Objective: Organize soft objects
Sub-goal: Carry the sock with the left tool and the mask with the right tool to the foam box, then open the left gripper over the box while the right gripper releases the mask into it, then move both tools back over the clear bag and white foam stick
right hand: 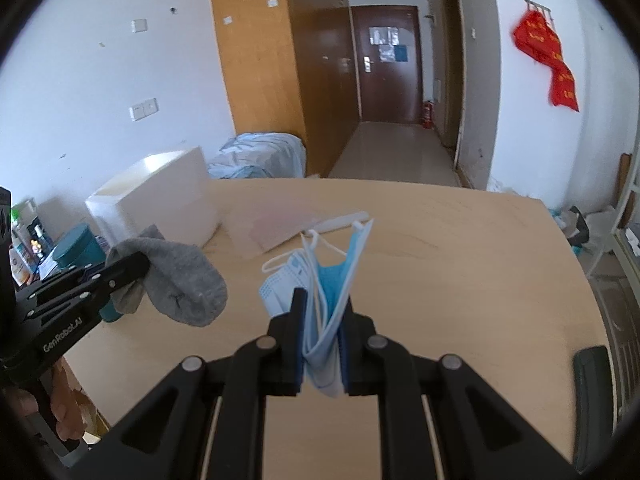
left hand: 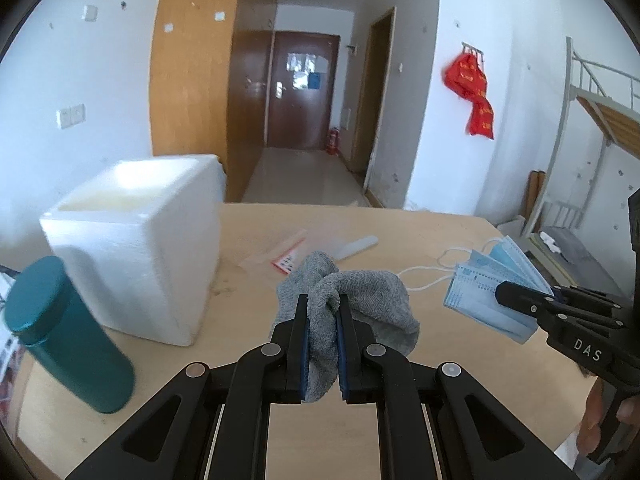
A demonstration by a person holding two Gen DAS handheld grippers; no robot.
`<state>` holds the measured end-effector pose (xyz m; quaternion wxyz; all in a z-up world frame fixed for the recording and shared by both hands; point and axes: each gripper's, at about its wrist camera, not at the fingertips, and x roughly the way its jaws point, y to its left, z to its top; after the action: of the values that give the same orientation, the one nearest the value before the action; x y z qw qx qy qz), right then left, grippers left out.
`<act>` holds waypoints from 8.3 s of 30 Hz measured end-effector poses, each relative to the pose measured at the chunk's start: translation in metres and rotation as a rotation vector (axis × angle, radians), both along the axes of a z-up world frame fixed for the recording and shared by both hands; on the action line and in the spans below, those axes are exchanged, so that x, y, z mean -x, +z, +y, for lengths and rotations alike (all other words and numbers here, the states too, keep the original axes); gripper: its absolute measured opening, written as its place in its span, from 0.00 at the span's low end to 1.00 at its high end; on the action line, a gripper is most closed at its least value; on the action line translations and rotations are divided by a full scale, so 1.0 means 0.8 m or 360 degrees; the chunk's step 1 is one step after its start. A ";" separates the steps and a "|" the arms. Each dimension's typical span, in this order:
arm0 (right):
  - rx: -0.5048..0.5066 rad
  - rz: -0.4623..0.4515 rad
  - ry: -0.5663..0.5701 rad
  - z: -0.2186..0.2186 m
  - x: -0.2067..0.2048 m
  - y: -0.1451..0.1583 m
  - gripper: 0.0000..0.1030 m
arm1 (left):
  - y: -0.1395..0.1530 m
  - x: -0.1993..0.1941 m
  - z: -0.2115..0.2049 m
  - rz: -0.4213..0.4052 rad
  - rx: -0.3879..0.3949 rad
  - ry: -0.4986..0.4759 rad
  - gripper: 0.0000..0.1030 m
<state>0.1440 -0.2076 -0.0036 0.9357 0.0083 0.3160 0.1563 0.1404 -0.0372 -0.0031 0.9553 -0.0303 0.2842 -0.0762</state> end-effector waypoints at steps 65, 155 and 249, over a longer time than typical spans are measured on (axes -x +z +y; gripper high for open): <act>0.0010 -0.0243 0.0542 0.195 -0.048 0.081 0.16 | 0.095 -0.002 0.180 -0.0316 -0.0029 0.0532 0.11; 0.0081 -0.0159 0.0710 0.287 -0.144 0.082 0.17 | 0.074 -0.037 0.237 -0.0201 -0.0121 0.0926 0.85; 0.0166 0.0077 -0.0038 0.028 -0.152 0.018 0.64 | 0.024 -0.101 0.014 0.0011 0.0026 0.0097 0.85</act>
<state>0.2658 -0.1849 0.0105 0.9287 -0.0329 0.3463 0.1283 0.2208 -0.0260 0.0161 0.9559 -0.0469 0.2857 -0.0495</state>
